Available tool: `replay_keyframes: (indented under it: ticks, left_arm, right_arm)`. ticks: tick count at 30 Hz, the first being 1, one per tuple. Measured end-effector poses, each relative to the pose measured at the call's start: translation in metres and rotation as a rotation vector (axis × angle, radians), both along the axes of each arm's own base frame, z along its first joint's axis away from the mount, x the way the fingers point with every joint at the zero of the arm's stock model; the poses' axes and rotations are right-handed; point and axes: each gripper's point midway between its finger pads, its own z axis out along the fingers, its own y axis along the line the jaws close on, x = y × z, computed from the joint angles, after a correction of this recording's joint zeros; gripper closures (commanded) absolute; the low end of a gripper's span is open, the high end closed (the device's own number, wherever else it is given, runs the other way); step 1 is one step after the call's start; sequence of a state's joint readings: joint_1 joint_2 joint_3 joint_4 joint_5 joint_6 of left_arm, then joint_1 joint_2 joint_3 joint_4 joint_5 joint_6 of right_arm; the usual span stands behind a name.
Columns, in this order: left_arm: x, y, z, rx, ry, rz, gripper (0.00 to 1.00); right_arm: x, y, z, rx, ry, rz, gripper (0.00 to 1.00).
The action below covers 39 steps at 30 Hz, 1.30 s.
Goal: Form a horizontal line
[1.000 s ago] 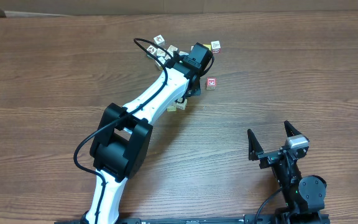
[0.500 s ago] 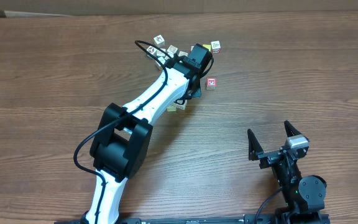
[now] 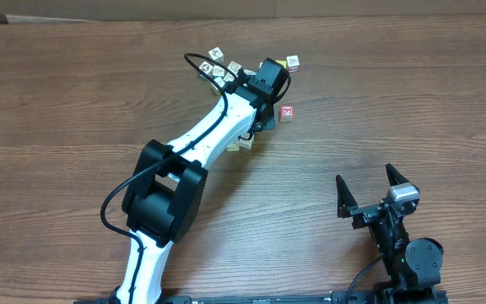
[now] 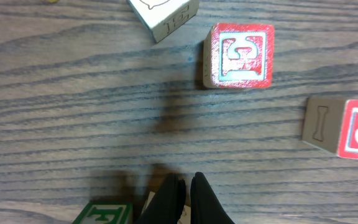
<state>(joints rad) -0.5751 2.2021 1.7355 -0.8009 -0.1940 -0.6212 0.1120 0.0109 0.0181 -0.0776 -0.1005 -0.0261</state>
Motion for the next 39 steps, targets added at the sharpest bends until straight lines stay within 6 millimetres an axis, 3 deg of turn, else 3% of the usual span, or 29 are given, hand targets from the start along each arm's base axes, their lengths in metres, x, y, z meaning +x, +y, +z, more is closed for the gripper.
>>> replay_keyframes:
  ticks: [39]
  left_arm:
    - [-0.012,0.009,-0.010,0.034,0.046,0.001,0.96]
  right_arm:
    - [0.000,0.000,0.000,0.000,0.000,0.000,0.00]
